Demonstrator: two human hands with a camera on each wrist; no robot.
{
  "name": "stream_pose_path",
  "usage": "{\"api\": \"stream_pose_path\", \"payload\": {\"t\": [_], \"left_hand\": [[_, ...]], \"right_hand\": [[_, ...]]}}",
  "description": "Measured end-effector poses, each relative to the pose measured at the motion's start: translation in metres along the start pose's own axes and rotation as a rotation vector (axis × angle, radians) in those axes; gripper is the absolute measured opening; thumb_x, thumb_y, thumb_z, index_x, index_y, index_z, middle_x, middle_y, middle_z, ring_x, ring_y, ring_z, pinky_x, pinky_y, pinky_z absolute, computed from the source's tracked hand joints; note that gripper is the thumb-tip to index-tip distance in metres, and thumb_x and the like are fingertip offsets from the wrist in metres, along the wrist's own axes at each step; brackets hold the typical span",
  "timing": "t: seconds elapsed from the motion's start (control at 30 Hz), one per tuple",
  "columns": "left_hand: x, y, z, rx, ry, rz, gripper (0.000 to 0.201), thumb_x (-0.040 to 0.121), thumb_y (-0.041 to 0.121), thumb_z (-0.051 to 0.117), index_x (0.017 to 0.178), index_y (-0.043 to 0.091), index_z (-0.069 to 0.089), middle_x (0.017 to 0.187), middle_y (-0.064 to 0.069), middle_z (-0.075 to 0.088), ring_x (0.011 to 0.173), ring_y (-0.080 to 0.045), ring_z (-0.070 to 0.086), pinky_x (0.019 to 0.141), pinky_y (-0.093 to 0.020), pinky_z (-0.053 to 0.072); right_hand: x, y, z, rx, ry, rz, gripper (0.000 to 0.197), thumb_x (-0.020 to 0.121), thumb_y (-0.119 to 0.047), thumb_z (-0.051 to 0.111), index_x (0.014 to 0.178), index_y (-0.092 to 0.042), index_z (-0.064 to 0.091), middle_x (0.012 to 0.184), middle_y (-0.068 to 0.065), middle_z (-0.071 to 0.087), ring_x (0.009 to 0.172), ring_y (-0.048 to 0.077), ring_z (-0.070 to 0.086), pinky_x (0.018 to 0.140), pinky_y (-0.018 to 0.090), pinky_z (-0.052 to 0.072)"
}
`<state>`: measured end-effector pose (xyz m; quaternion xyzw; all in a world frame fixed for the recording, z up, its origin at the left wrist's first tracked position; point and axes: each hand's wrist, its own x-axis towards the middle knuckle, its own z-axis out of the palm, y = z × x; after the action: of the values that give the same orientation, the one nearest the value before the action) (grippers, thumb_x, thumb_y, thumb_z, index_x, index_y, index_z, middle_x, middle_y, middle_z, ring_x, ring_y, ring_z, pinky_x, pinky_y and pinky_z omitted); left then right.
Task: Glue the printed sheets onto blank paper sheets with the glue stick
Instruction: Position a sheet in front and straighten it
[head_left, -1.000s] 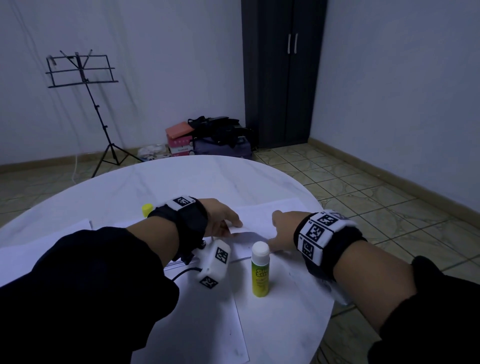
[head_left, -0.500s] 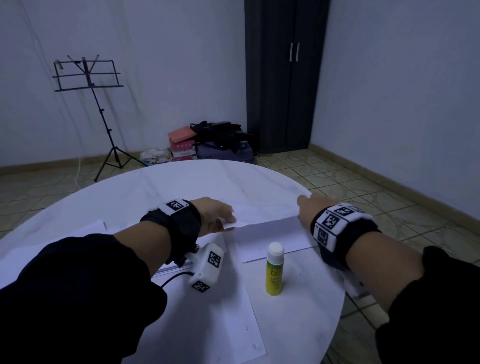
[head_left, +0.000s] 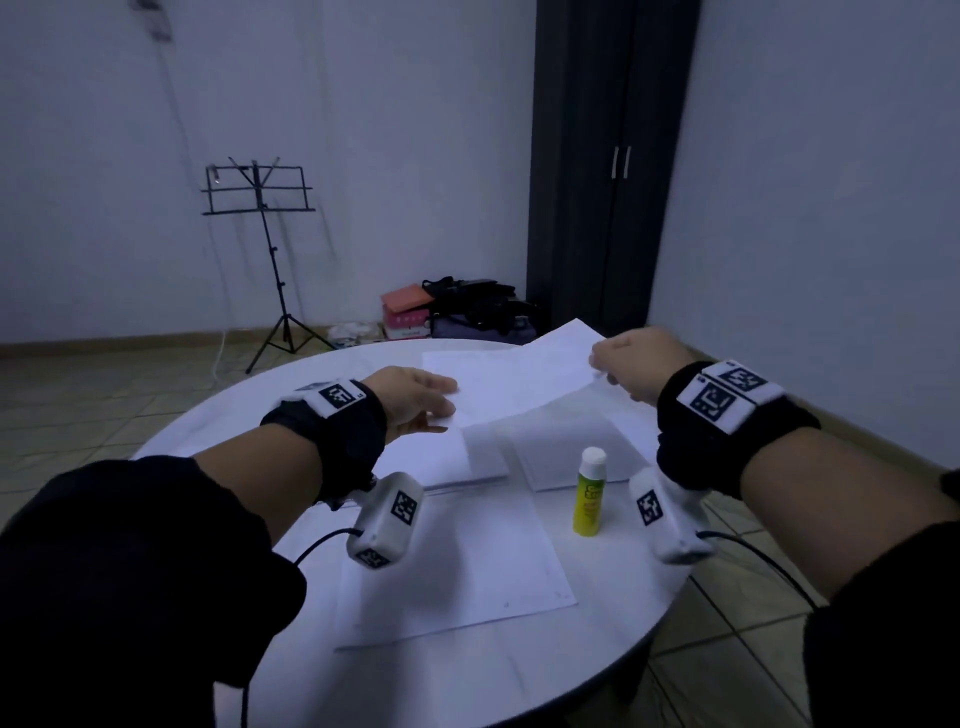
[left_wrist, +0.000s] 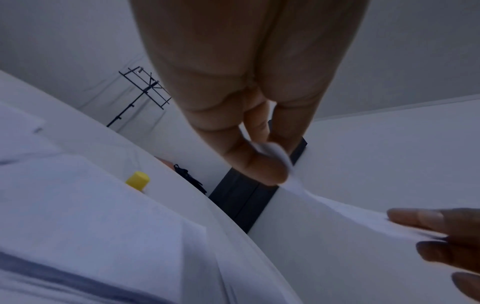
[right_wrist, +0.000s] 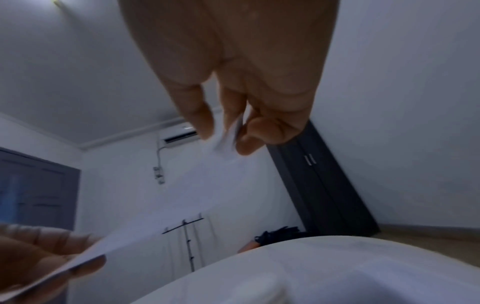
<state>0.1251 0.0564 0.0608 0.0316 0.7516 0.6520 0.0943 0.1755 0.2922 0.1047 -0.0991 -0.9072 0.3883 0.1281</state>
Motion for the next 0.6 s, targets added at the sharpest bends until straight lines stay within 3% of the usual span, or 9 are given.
{"api": "stream_pose_path", "payload": {"t": [0.07, 0.13, 0.2, 0.27, 0.37, 0.43, 0.5, 0.6], "left_hand": [[-0.017, -0.004, -0.015, 0.043, 0.043, 0.004, 0.027, 0.082, -0.016, 0.059, 0.105, -0.002, 0.063, 0.093, -0.013, 0.062, 0.068, -0.019, 0.058, 0.053, -0.018, 0.056], [-0.034, -0.011, -0.031, 0.103, 0.066, 0.000, 0.028, 0.082, -0.013, 0.062, 0.108, -0.003, 0.063, 0.085, -0.013, 0.062, 0.067, -0.021, 0.060, 0.053, -0.019, 0.056], [-0.051, -0.022, -0.044, 0.198, 0.077, -0.013, 0.027, 0.082, -0.009, 0.065, 0.107, 0.001, 0.065, 0.084, -0.011, 0.065, 0.068, -0.020, 0.063, 0.053, -0.020, 0.056], [-0.067, -0.034, -0.054, 0.293, 0.072, -0.027, 0.025, 0.081, -0.005, 0.068, 0.104, 0.006, 0.067, 0.086, -0.007, 0.067, 0.066, -0.018, 0.067, 0.056, -0.020, 0.057], [-0.083, -0.053, -0.061, 0.368, 0.036, -0.048, 0.030, 0.079, -0.006, 0.070, 0.104, 0.011, 0.067, 0.089, -0.002, 0.069, 0.053, -0.010, 0.066, 0.059, -0.018, 0.057], [-0.090, -0.064, -0.063, 0.411, 0.012, -0.069, 0.030, 0.078, -0.008, 0.071, 0.102, 0.009, 0.067, 0.091, -0.008, 0.070, 0.049, -0.008, 0.064, 0.061, -0.019, 0.058], [-0.093, -0.075, -0.064, 0.474, -0.014, -0.095, 0.025, 0.077, -0.006, 0.072, 0.097, 0.008, 0.070, 0.083, -0.006, 0.071, 0.050, -0.008, 0.065, 0.063, -0.021, 0.058], [-0.093, -0.088, -0.062, 0.601, -0.064, -0.136, 0.018, 0.077, -0.001, 0.075, 0.085, 0.014, 0.071, 0.067, 0.004, 0.068, 0.050, -0.007, 0.064, 0.057, -0.017, 0.056]], "right_hand": [[-0.015, -0.004, 0.005, 0.086, 0.033, -0.025, 0.023, 0.089, -0.009, 0.058, 0.111, -0.008, 0.066, 0.085, 0.001, 0.057, 0.059, 0.005, 0.046, 0.051, 0.014, 0.038], [-0.035, -0.006, 0.016, 0.187, 0.013, -0.039, 0.037, 0.087, 0.000, 0.059, 0.123, -0.007, 0.059, 0.094, 0.001, 0.059, 0.060, 0.007, 0.051, 0.043, 0.011, 0.041], [-0.054, -0.004, 0.029, 0.191, -0.020, -0.023, 0.058, 0.083, 0.004, 0.061, 0.136, -0.012, 0.044, 0.103, 0.007, 0.061, 0.063, 0.014, 0.057, 0.042, 0.017, 0.041], [-0.068, 0.001, 0.041, 0.143, -0.127, 0.061, 0.069, 0.081, 0.002, 0.065, 0.142, -0.013, 0.035, 0.096, 0.014, 0.064, 0.063, 0.018, 0.059, 0.046, 0.022, 0.040], [-0.083, 0.013, 0.054, 0.045, -0.278, 0.178, 0.051, 0.081, -0.001, 0.068, 0.129, -0.006, 0.052, 0.078, 0.007, 0.061, 0.057, 0.015, 0.058, 0.047, 0.022, 0.040], [-0.092, 0.019, 0.062, -0.079, -0.371, 0.189, 0.035, 0.085, -0.004, 0.065, 0.118, -0.002, 0.057, 0.077, 0.003, 0.057, 0.059, 0.015, 0.055, 0.043, 0.020, 0.035], [-0.097, 0.024, 0.070, -0.216, -0.429, 0.198, 0.018, 0.087, -0.009, 0.063, 0.104, -0.004, 0.057, 0.080, 0.003, 0.054, 0.066, 0.017, 0.055, 0.044, 0.021, 0.033], [-0.094, 0.032, 0.084, -0.373, -0.470, 0.253, 0.013, 0.082, -0.014, 0.064, 0.090, -0.008, 0.055, 0.079, 0.006, 0.059, 0.070, 0.020, 0.057, 0.049, 0.021, 0.038]]}}
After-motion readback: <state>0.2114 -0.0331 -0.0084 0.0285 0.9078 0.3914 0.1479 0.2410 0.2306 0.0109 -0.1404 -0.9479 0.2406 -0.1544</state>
